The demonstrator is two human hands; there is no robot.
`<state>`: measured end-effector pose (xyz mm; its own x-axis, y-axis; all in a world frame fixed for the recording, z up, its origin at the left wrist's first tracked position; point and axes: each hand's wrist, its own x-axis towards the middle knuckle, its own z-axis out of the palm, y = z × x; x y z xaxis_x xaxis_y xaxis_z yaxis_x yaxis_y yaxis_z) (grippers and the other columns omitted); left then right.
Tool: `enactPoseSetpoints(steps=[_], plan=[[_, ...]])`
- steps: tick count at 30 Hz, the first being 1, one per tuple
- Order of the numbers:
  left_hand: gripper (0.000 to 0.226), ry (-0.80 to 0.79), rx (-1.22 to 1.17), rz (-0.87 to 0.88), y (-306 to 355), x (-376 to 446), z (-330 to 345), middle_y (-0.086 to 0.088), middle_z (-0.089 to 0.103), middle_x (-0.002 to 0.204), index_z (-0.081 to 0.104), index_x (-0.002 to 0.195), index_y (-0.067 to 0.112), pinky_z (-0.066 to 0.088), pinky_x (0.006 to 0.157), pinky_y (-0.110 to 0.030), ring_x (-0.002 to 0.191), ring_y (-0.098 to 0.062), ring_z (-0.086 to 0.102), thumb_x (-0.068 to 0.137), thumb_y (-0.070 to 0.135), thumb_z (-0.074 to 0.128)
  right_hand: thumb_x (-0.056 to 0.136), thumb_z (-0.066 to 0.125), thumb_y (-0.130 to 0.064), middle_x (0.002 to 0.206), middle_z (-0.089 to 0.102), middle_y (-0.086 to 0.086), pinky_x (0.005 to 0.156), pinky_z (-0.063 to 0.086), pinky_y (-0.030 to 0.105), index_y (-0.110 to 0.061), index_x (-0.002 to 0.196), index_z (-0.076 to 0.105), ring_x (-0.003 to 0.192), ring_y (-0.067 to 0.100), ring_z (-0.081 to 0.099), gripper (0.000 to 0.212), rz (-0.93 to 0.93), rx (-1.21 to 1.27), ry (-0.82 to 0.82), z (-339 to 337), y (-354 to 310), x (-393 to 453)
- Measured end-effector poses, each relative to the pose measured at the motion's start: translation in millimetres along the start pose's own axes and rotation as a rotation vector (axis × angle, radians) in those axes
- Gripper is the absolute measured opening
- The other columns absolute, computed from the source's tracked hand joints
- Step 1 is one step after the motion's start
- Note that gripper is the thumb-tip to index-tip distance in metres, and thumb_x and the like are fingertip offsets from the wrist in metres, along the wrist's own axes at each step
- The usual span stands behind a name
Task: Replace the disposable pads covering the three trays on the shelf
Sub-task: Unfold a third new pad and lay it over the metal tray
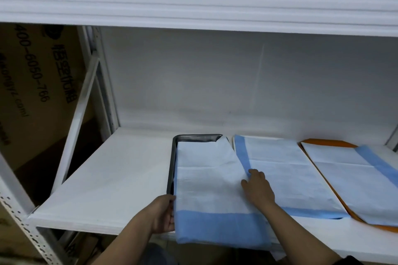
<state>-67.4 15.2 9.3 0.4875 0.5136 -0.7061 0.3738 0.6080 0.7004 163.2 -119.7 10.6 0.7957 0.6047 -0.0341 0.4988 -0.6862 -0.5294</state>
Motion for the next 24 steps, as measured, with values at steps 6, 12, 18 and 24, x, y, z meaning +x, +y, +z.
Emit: enactPoseSetpoints(steps=[6, 12, 18, 24], plan=[[0.044, 0.144, 0.278, 0.153, 1, -4, 2, -0.014, 0.064, 0.080, 0.061, 0.093, 0.001, 0.055, 0.059, -0.027, 0.067, -0.026, 0.063, 0.096, 0.041, 0.044, 0.094, 0.044, -0.026, 0.130, 0.049, 0.009, 0.088, 0.042, 0.035, -0.013, 0.134, 0.040, 0.115, 0.028, 0.050, 0.042, 0.094, 0.002, -0.061, -7, 9, 4], [0.020, 0.229, 0.332, 0.220, -3, 6, 6, -0.010, 0.053, 0.069, 0.052, 0.083, 0.000, 0.047, 0.045, -0.022, 0.057, -0.021, 0.054, 0.094, 0.016, 0.049, 0.093, 0.044, -0.024, 0.104, 0.058, 0.006, 0.071, 0.038, 0.030, -0.012, 0.104, 0.051, 0.086, 0.022, 0.053, 0.017, 0.155, 0.156, -0.122, -2, 16, 6], [0.025, 0.120, -0.037, 0.089, -2, 5, -1, -0.017, 0.065, 0.069, 0.061, 0.084, -0.002, 0.052, 0.044, -0.027, 0.058, -0.031, 0.063, 0.096, 0.011, 0.043, 0.088, 0.047, -0.007, 0.103, 0.065, 0.015, 0.077, 0.045, 0.032, -0.001, 0.109, 0.064, 0.093, 0.032, 0.060, 0.028, 0.253, 0.470, -0.080, 11, 17, 10], [0.038, 0.136, 0.147, 0.158, -2, 10, -2, -0.020, 0.068, 0.096, 0.059, 0.113, -0.006, 0.054, 0.063, -0.031, 0.080, -0.032, 0.067, 0.096, 0.027, 0.055, 0.087, 0.044, -0.004, 0.098, 0.065, 0.011, 0.074, 0.045, 0.030, -0.004, 0.104, 0.065, 0.087, 0.027, 0.060, 0.026, 0.232, 0.468, -0.102, 18, 13, 6]])
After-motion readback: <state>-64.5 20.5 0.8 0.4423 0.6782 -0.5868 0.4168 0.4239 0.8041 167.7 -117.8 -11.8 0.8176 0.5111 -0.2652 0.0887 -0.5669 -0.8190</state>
